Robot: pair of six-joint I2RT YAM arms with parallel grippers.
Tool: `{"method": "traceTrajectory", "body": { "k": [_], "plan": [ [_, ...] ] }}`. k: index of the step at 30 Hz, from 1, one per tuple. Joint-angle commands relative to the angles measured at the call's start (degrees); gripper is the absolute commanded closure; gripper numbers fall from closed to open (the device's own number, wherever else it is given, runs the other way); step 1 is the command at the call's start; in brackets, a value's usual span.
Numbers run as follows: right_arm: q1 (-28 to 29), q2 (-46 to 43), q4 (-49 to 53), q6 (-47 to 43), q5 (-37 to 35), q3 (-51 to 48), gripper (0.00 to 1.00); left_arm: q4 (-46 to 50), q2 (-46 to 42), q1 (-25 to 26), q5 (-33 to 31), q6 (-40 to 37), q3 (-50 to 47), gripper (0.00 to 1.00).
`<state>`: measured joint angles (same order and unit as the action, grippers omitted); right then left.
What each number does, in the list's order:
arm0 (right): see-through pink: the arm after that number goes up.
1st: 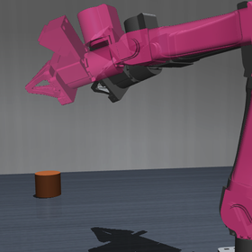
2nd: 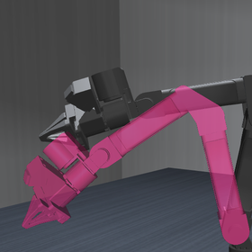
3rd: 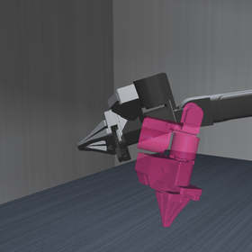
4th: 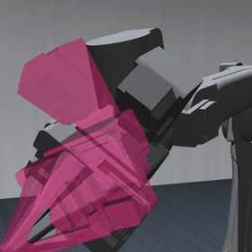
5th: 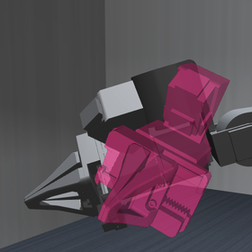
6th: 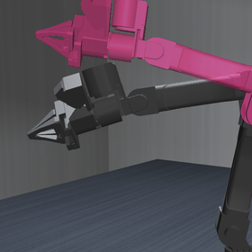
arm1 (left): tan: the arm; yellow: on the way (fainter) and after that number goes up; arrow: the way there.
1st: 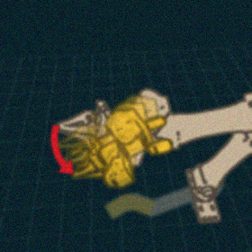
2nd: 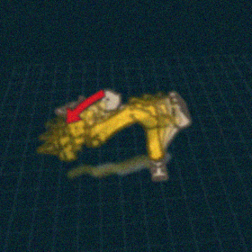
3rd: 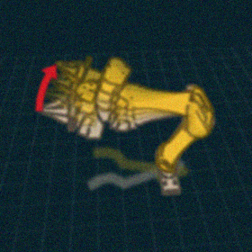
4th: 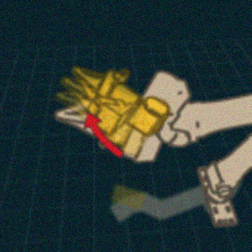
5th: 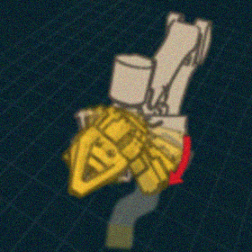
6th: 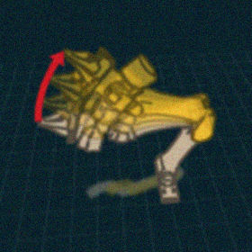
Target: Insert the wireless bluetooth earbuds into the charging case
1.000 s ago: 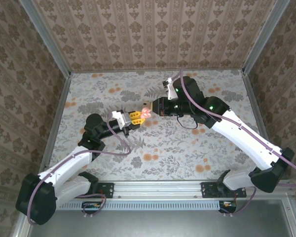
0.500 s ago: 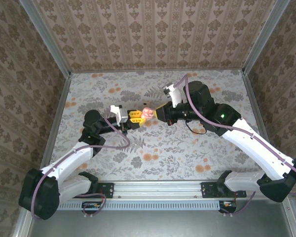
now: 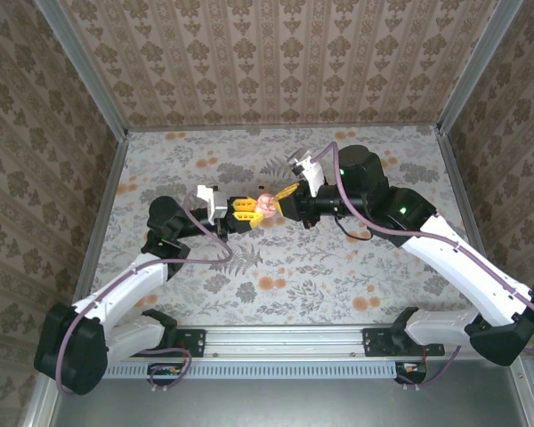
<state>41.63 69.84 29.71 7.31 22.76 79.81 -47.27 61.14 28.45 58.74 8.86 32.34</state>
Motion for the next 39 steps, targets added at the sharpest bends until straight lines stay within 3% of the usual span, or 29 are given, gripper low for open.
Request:
{"method": "traceTrajectory", "body": {
  "k": [1,22,39],
  "plan": [
    [0.10,0.09,-2.04,-1.77,1.64,0.23,0.87,-2.74,0.18,0.10,1.66,1.51,1.98,1.00],
    [0.11,3.00,-2.17,-3.51,3.74,0.26,0.87,-2.96,0.17,0.80,2.09,2.15,2.46,1.00],
    [-0.27,4.96,-0.49,-7.09,9.91,0.61,0.84,-4.53,1.52,1.85,3.81,5.36,4.56,1.00]
  ]
}}
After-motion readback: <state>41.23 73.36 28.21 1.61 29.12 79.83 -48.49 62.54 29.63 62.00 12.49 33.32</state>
